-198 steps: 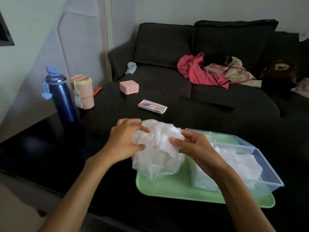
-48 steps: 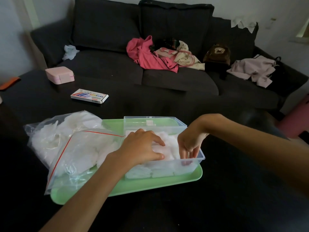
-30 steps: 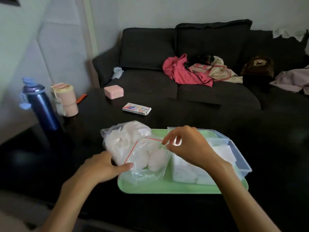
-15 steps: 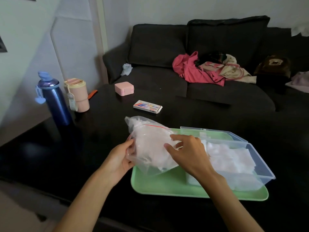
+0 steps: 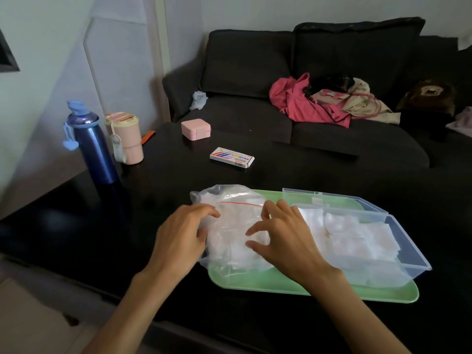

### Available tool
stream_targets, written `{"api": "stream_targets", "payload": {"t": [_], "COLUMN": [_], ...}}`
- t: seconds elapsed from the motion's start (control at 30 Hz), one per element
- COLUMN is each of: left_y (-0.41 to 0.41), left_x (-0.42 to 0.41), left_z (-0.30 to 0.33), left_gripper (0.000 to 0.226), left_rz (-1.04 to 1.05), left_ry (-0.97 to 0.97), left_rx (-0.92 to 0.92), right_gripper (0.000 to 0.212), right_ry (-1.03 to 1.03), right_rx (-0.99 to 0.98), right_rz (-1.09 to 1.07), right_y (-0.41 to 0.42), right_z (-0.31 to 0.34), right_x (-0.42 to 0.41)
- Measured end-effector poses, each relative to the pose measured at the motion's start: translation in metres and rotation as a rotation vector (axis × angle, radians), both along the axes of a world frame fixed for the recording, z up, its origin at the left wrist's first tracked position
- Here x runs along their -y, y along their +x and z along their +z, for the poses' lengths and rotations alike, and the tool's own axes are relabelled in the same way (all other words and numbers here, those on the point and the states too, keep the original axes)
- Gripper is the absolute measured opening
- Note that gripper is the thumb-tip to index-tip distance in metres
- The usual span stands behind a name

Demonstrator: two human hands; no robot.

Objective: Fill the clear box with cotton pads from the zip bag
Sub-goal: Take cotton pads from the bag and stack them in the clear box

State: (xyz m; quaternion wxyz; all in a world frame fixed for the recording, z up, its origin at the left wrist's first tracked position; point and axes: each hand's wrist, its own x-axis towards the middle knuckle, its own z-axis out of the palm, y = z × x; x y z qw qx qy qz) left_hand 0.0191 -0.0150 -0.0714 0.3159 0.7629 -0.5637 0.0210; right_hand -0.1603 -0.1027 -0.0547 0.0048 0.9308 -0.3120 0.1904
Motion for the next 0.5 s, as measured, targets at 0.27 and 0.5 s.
{"api": "stream_targets", "payload": {"t": [0.27,0.5], "left_y": [0.007,0.007], "left_x": [0.0,0.001], "left_z": [-0.003,-0.007], "left_gripper": [0.06,0.087], "left_rz": [-0.151,-0.117], "left_ry": [0.441,0.521], "left_rx": [0.075,0.111], "right_gripper": [0.054,0.023], "right_ry": [-0.056,-0.112], "right_rx": [-0.261,-0.094], "right_rz": [-0.042,0.102], "right_y": [0.008,0.006], "right_z": [-0.013,-0.012], "right_x": [0.0,-0.01]}}
